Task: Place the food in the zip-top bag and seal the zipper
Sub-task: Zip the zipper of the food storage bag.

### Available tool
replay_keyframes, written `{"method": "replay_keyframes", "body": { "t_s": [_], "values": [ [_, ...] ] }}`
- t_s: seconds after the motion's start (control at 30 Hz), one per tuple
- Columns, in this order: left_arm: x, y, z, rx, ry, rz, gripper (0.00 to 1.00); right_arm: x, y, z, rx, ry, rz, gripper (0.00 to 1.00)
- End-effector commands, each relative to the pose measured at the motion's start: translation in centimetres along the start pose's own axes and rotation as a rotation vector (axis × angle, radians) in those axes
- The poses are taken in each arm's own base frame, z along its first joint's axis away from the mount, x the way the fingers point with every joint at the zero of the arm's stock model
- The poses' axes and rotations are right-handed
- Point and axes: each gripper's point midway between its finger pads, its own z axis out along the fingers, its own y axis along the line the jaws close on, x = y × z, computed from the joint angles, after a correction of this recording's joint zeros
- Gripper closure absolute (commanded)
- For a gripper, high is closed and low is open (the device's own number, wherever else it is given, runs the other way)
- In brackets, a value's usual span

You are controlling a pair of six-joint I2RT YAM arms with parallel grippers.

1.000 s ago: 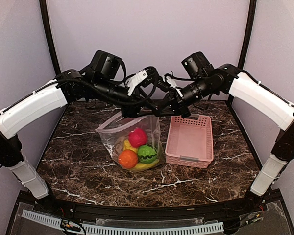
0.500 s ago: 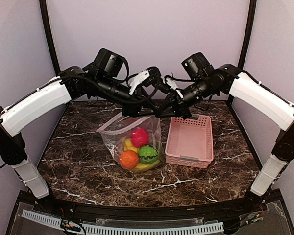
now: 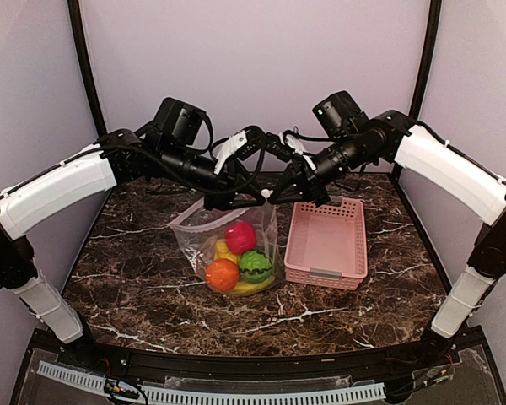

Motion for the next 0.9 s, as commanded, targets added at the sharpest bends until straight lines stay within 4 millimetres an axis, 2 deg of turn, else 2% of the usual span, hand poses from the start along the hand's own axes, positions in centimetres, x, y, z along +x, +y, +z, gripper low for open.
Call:
{"method": "replay_keyframes", "body": {
  "t_s": [0.0,0.53,0.77,0.87],
  "values": [
    [0.7,-0.1,-0.1,0.019,0.003,-0.025,0.69,-2.1,1.1,-0.9,-0.006,-0.066,-0.064,1.00],
    [0.8,0.1,0.9,0.044,0.006,-0.066,0.84,-1.9,0.9,-0.8,0.005,-0.059,-0.067,1.00],
    [-0.5,0.8,0.1,0.037,-0.042,-0.119,0.90,-1.5,0.6,-0.9,0.031,-0.042,-0.081,1.00],
    [-0.5,1.3,-0.4,0.028,-0.043,-0.145,0.92,-1.5,0.6,-1.0,0.036,-0.040,-0.083,1.00]
  ]
}}
